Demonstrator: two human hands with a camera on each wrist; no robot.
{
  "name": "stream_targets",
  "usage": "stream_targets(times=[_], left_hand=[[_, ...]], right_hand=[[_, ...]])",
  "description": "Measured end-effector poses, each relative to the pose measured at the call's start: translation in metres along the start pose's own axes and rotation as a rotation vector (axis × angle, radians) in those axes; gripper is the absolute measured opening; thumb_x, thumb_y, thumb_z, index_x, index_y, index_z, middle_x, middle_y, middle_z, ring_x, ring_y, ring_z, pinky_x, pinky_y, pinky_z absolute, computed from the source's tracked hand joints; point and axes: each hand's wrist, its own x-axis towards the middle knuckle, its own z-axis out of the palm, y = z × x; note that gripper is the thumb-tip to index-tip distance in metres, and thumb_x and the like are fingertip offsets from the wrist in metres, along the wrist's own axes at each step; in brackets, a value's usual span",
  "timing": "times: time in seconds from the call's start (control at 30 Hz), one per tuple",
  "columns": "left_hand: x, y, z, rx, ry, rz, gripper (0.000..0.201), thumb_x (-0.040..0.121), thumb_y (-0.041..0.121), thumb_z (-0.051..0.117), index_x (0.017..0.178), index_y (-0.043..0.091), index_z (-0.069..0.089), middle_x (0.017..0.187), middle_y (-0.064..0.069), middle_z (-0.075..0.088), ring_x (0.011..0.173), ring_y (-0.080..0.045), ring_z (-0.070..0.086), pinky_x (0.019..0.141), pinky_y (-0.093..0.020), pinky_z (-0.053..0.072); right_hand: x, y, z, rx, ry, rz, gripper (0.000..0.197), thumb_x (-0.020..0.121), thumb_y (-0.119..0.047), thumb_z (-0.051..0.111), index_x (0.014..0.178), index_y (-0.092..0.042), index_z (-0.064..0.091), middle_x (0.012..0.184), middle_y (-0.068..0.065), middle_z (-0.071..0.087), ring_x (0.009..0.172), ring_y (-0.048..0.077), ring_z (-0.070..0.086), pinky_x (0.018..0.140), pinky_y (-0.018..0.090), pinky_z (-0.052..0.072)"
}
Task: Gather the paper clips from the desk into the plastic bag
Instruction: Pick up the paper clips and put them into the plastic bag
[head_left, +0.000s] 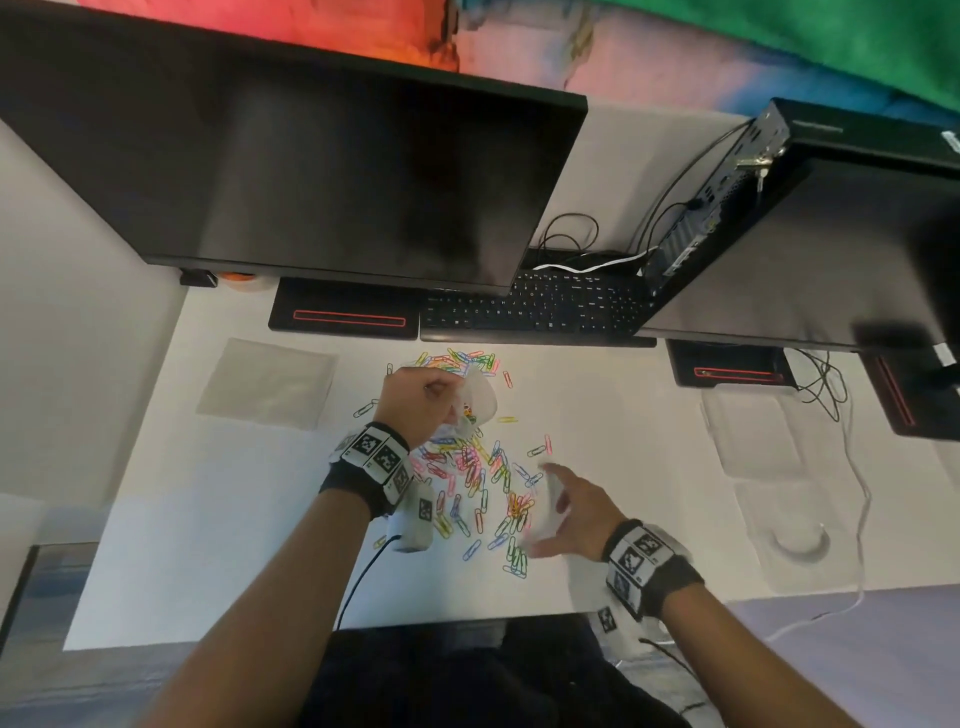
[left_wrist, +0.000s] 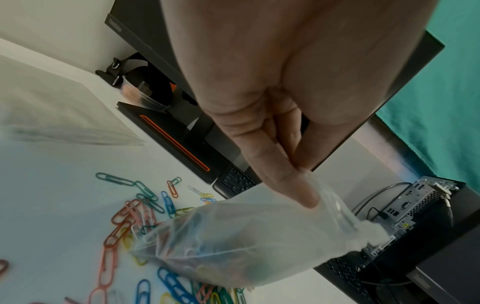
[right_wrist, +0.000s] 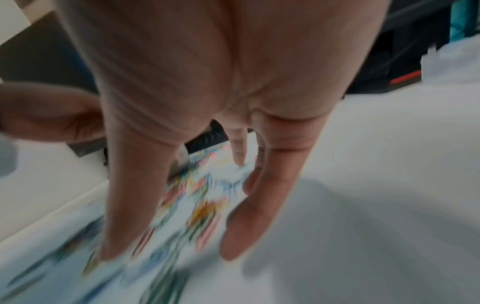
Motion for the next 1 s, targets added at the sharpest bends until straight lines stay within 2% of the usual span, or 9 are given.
stream_targets(times=[0.13, 0.27, 0.37, 0.43, 0.5, 0.63, 0.8, 0.93, 1.0], left_hand=[[0.004, -0.003, -0.001, -0.001, -0.013, 0.006, 0.016, 0.094, 0.011, 0.06, 0.094, 0.011, 0.076, 0.075, -0.008, 0.076, 0.069, -0.023, 0.074, 0.075, -0.039, 0.063], [0.004, -0.007, -0.002, 0.013, -0.028, 0.008, 0.018, 0.094, 0.016, 0.061, 0.091, 0.008, 0.077, 0.073, -0.008, 0.075, 0.07, -0.024, 0.074, 0.077, -0.04, 0.063], [0.005, -0.011, -0.005, -0.005, -0.03, -0.015, 0.018, 0.093, 0.014, 0.06, 0.09, 0.008, 0.077, 0.073, -0.007, 0.075, 0.07, -0.024, 0.074, 0.078, -0.041, 0.062], [0.006, -0.012, -0.008, -0.008, -0.026, -0.034, 0.017, 0.093, 0.013, 0.06, 0.094, 0.01, 0.077, 0.077, -0.006, 0.076, 0.07, -0.02, 0.075, 0.075, -0.038, 0.063], [0.006, -0.012, -0.009, 0.003, -0.028, -0.032, 0.018, 0.093, 0.013, 0.06, 0.095, 0.011, 0.077, 0.078, -0.005, 0.076, 0.07, -0.018, 0.075, 0.073, -0.035, 0.063], [0.007, -0.012, -0.012, 0.0, -0.025, -0.023, 0.018, 0.094, 0.014, 0.059, 0.096, 0.011, 0.077, 0.08, -0.003, 0.076, 0.068, -0.014, 0.074, 0.071, -0.034, 0.063], [0.01, -0.012, -0.015, 0.008, -0.032, -0.018, 0.021, 0.095, 0.016, 0.058, 0.089, 0.006, 0.076, 0.076, -0.005, 0.075, 0.068, -0.013, 0.074, 0.071, -0.035, 0.063], [0.01, -0.016, -0.013, 0.013, -0.05, -0.013, 0.023, 0.095, 0.017, 0.057, 0.088, 0.005, 0.076, 0.076, -0.006, 0.075, 0.068, -0.014, 0.074, 0.069, -0.039, 0.064], [0.008, -0.017, -0.011, 0.002, -0.053, -0.012, 0.02, 0.096, 0.018, 0.059, 0.094, 0.008, 0.076, 0.081, -0.005, 0.076, 0.07, -0.013, 0.074, 0.068, -0.038, 0.064]], right_hand=[[-0.001, 0.005, 0.041, 0.054, 0.021, -0.094, 0.123, 0.046, -0.042, 0.092, 0.145, -0.045, 0.018, 0.103, -0.006, 0.046, 0.076, 0.006, 0.051, 0.071, 0.025, 0.052], [0.021, -0.002, 0.049, 0.235, 0.223, -0.111, 0.106, 0.053, -0.023, 0.093, 0.14, -0.04, 0.034, 0.104, 0.002, 0.046, 0.062, 0.009, 0.054, 0.061, 0.019, 0.055], [0.039, -0.013, 0.04, 0.255, 0.336, -0.083, 0.098, 0.057, -0.02, 0.091, 0.141, -0.028, 0.043, 0.113, 0.002, 0.043, 0.07, 0.012, 0.058, 0.077, 0.025, 0.057], [0.05, -0.021, 0.033, 0.165, 0.335, -0.101, 0.09, 0.062, -0.024, 0.089, 0.141, -0.024, 0.045, 0.121, 0.003, 0.038, 0.092, 0.016, 0.057, 0.097, 0.028, 0.049], [0.058, -0.028, 0.029, 0.052, 0.307, -0.143, 0.076, 0.069, -0.025, 0.084, 0.138, -0.023, 0.051, 0.122, 0.002, 0.036, 0.103, 0.016, 0.051, 0.104, 0.027, 0.042], [0.068, -0.039, 0.032, -0.091, 0.348, -0.222, 0.038, 0.081, -0.019, 0.074, 0.118, -0.021, 0.069, 0.113, 0.002, 0.05, 0.092, 0.012, 0.053, 0.091, 0.015, 0.04], [0.072, -0.049, 0.028, -0.175, 0.422, -0.294, 0.012, 0.085, -0.016, 0.069, 0.094, -0.015, 0.078, 0.097, 0.002, 0.066, 0.081, 0.016, 0.063, 0.083, 0.028, 0.054], [0.071, -0.047, 0.008, 0.016, 0.438, -0.144, 0.01, 0.084, -0.016, 0.071, 0.091, -0.013, 0.078, 0.087, 0.0, 0.073, 0.075, 0.01, 0.065, 0.079, 0.016, 0.052], [0.069, -0.046, -0.005, 0.312, 0.431, -0.011, 0.009, 0.082, -0.015, 0.074, 0.087, -0.009, 0.079, 0.077, 0.005, 0.073, 0.063, 0.007, 0.063, 0.067, 0.008, 0.049]])
